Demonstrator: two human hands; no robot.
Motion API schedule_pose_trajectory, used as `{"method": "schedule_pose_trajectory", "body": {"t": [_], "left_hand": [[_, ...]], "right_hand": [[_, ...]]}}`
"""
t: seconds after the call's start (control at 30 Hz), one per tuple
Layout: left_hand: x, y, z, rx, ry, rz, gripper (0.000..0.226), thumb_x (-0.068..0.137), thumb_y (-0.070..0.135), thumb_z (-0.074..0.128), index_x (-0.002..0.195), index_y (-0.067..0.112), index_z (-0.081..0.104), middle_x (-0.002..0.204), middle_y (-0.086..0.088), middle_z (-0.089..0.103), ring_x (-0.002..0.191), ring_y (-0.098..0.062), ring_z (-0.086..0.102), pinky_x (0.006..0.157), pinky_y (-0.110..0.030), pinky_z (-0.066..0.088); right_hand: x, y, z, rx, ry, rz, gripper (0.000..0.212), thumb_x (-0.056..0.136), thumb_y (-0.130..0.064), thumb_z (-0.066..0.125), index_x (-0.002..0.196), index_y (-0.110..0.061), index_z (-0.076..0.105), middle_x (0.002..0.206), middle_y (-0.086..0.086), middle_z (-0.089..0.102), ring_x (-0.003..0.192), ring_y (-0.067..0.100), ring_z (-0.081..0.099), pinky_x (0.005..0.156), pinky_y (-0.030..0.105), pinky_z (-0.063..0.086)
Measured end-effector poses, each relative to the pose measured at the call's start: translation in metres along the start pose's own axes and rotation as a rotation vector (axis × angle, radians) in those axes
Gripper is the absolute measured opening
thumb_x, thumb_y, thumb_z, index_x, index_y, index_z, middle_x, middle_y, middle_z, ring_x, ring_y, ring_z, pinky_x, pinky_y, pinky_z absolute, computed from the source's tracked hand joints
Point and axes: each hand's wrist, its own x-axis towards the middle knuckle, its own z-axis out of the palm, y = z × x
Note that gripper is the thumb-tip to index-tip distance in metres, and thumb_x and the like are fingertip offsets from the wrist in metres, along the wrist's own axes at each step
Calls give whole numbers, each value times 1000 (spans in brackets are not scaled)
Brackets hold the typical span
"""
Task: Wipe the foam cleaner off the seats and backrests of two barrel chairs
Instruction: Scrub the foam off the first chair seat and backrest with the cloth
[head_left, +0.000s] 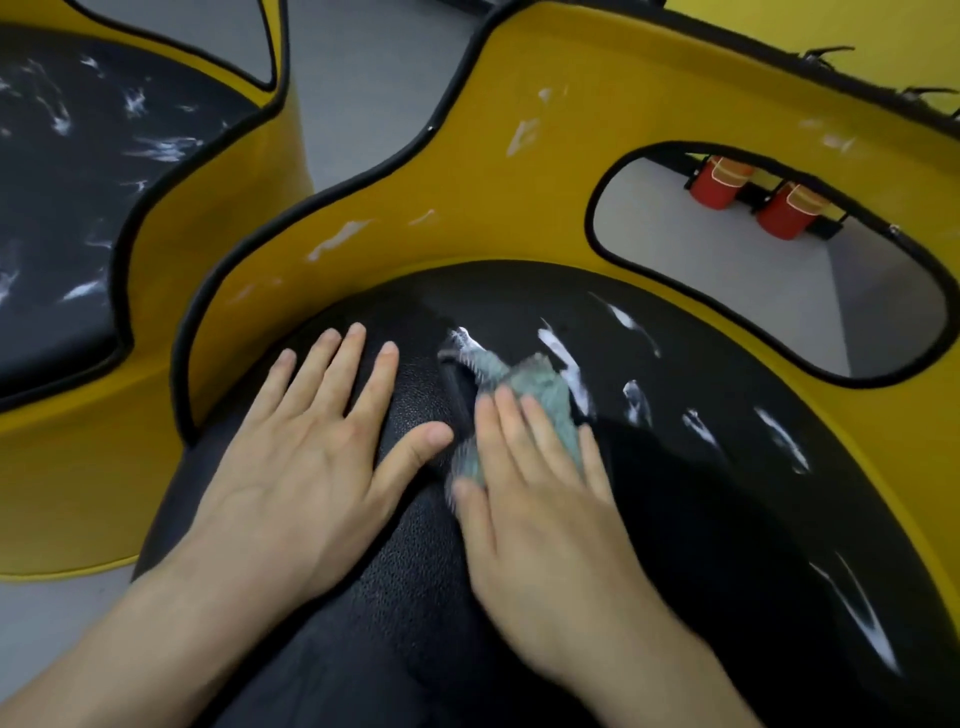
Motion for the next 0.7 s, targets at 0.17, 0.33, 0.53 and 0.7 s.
{"method": "schedule_pose_trajectory", "body": {"t": [0.17,0.33,0.53,0.7], "left_hand": [[-3,0,-1,10,12,-34,98,87,82,-8,163,25,14,170,-3,5,157,-15,-1,127,-38,-1],[-2,-4,5,43,36,-16,91,96,76,-1,160,19,30,167,-10,22,156,-23,16,126,-44,12],[-2,-3,5,34,49,-13,88,97,74,0,160,20,30,167,-9,22,156,-22,16,125,-42,9],[-1,-1,4,15,46,-31,88,95,74,-5,162,24,21,169,-5,13,157,-17,5,127,-40,4]], "right_hand": [[46,6,-6,-18,-17,69,63,106,-46,7,160,-19,-12,167,-4,-17,152,10,-20,123,47,-11],[-22,-10,16,12,57,10,68,98,-45,27,156,-11,34,163,3,30,151,17,24,116,46,19],[13,-7,-2,63,-36,-49,65,103,-48,6,160,-24,-9,167,-10,-16,150,3,-21,124,42,-7],[85,-7,-7,34,-63,-34,64,107,-45,14,160,-20,-13,167,-5,-19,151,10,-22,122,45,-16]]}}
